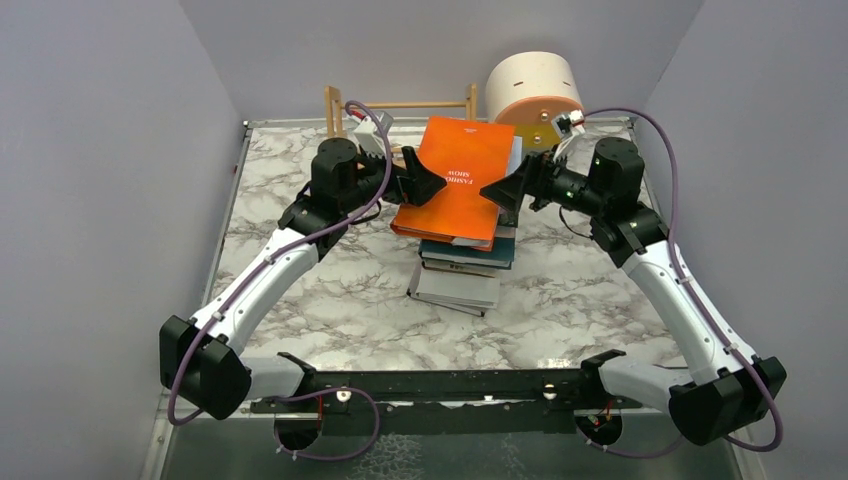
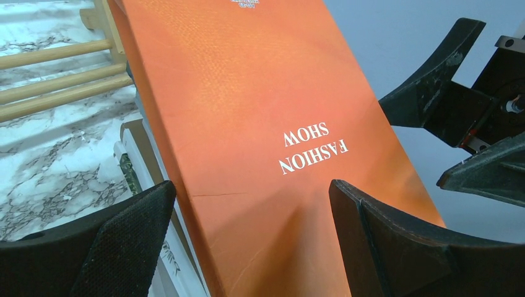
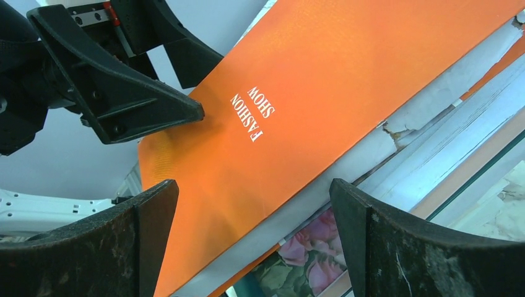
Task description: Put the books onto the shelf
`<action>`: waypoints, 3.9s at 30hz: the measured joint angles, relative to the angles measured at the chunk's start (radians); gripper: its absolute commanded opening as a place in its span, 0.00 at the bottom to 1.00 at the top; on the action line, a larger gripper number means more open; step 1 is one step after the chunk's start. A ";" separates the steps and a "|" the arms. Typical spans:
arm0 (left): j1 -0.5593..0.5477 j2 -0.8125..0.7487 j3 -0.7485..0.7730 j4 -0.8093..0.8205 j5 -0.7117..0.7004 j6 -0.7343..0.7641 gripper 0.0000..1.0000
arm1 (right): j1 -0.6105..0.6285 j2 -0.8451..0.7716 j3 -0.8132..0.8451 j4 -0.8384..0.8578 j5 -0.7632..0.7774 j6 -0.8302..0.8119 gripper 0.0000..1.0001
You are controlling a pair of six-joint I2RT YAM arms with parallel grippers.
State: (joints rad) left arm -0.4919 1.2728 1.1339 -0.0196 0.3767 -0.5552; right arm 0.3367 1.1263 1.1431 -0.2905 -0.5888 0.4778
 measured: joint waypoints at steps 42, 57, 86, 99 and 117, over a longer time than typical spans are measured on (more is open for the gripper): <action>0.118 0.087 -0.070 0.207 0.322 -0.142 0.58 | 0.009 0.077 0.000 0.053 0.034 -0.013 0.88; 0.146 0.085 -0.056 0.288 0.353 -0.246 0.05 | 0.008 0.143 0.057 0.051 0.044 -0.031 0.87; 0.244 -0.041 -0.005 0.341 0.266 -0.286 0.00 | 0.011 0.052 0.165 -0.004 0.248 -0.119 1.00; 0.244 -0.002 -0.007 0.393 0.286 -0.315 0.00 | 0.011 0.145 0.146 0.030 0.159 -0.087 0.89; 0.248 0.023 -0.069 0.479 0.358 -0.383 0.00 | 0.024 0.214 0.130 0.155 -0.020 0.012 0.60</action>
State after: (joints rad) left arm -0.2440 1.2953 1.0649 0.4595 0.7349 -0.9379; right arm 0.3603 1.3399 1.2736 -0.1352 -0.6090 0.4900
